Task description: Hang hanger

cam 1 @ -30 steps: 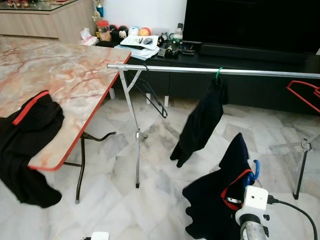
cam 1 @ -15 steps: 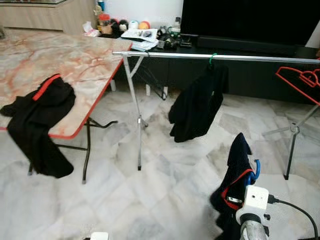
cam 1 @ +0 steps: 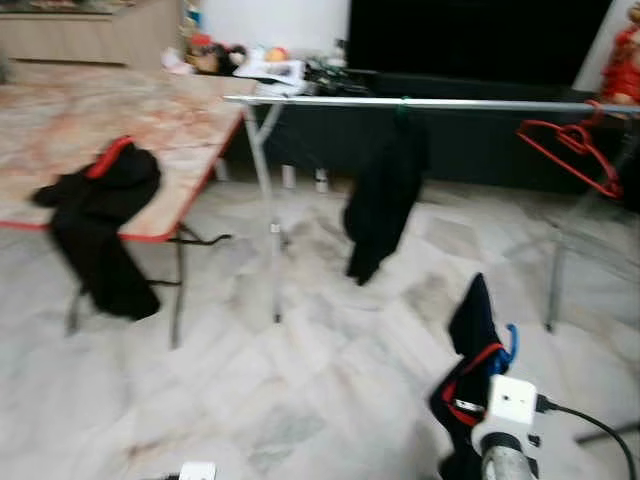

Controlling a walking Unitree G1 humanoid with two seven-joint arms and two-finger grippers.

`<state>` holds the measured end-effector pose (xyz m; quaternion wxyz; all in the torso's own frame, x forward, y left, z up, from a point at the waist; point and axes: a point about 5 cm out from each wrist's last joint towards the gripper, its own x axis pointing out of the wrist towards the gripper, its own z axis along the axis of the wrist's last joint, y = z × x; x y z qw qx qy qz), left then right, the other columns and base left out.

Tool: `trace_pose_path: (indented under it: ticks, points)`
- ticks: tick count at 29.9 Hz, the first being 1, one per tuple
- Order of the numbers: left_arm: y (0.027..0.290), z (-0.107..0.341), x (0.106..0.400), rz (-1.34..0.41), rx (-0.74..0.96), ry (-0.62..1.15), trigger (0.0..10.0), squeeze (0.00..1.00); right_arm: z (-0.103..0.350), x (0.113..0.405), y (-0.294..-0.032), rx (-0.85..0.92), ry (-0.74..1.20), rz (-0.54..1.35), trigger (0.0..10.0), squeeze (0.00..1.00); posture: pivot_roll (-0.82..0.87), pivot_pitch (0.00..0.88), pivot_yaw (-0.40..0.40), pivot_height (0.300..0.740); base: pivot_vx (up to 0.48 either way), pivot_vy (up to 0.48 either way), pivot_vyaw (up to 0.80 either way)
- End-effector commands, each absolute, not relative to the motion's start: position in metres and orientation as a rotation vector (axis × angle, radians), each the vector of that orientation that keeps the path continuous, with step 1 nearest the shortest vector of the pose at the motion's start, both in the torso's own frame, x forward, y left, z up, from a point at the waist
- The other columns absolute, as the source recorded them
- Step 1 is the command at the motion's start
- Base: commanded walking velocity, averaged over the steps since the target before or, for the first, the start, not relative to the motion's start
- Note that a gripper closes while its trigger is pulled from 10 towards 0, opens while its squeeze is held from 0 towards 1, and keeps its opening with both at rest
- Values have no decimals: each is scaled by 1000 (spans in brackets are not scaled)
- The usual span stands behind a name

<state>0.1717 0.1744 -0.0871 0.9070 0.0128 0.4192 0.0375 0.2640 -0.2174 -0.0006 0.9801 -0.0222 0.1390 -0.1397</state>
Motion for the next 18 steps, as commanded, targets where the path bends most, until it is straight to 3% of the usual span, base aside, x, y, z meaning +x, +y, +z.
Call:
trace_pose_path:
  ticks: [1,7,16,18]
  points:
    - [173,-88,170,76,26,873,10000,0,1,265,-216,-49,272,-277,10000,0,-1,88,13,740,0,0,0]
    - [172,-87,172,71,37,859,10000,0,-1,266,-216,-73,309,-257,10000,0,-4,90,10,740,0,0,0]
    - [167,-77,185,-117,222,730,10000,0,-13,272,-208,-261,528,71,10000,0,-8,78,-2,740,0,0,0]
    - [208,-42,213,-245,314,511,10000,0,-10,276,-201,-330,548,246,10000,0,-8,74,-3,740,0,0,0]
